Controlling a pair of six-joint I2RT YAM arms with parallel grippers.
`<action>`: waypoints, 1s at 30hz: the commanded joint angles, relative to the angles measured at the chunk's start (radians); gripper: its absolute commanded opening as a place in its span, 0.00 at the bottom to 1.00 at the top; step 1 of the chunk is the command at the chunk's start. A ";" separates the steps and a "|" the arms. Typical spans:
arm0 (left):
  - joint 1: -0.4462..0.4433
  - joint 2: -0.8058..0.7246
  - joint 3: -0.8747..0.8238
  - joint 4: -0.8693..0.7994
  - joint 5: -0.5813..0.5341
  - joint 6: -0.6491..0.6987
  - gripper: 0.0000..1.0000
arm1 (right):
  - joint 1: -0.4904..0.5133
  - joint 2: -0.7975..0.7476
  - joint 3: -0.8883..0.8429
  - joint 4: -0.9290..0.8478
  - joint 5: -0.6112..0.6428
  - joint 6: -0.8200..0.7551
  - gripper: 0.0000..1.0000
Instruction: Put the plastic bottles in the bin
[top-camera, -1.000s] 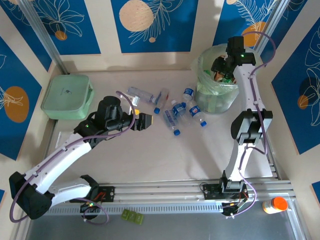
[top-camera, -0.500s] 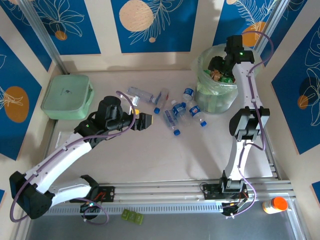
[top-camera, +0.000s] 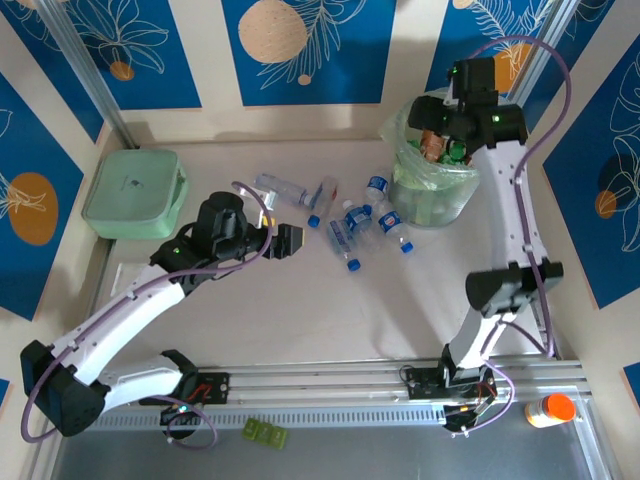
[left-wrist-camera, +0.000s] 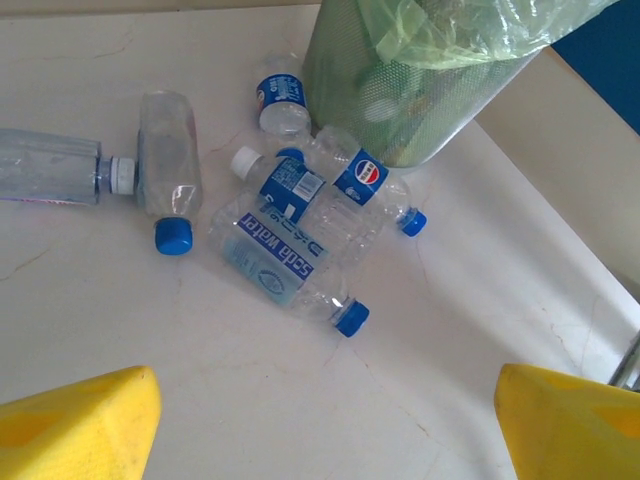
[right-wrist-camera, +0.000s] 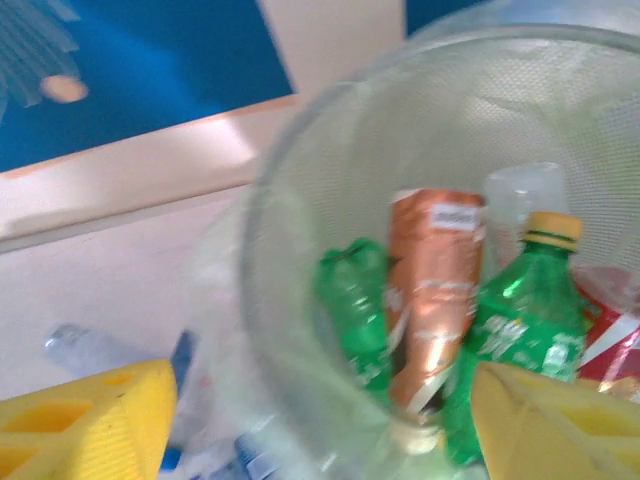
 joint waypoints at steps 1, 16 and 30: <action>-0.009 0.012 0.013 -0.033 -0.064 -0.006 0.86 | 0.109 -0.136 -0.151 0.070 0.078 -0.038 0.75; -0.011 0.207 0.178 -0.264 -0.211 -0.348 0.85 | 0.365 -0.607 -0.798 0.145 0.008 0.126 0.72; -0.066 0.661 0.523 -0.399 -0.178 -0.586 0.90 | 0.369 -0.914 -1.016 0.131 0.112 0.261 0.73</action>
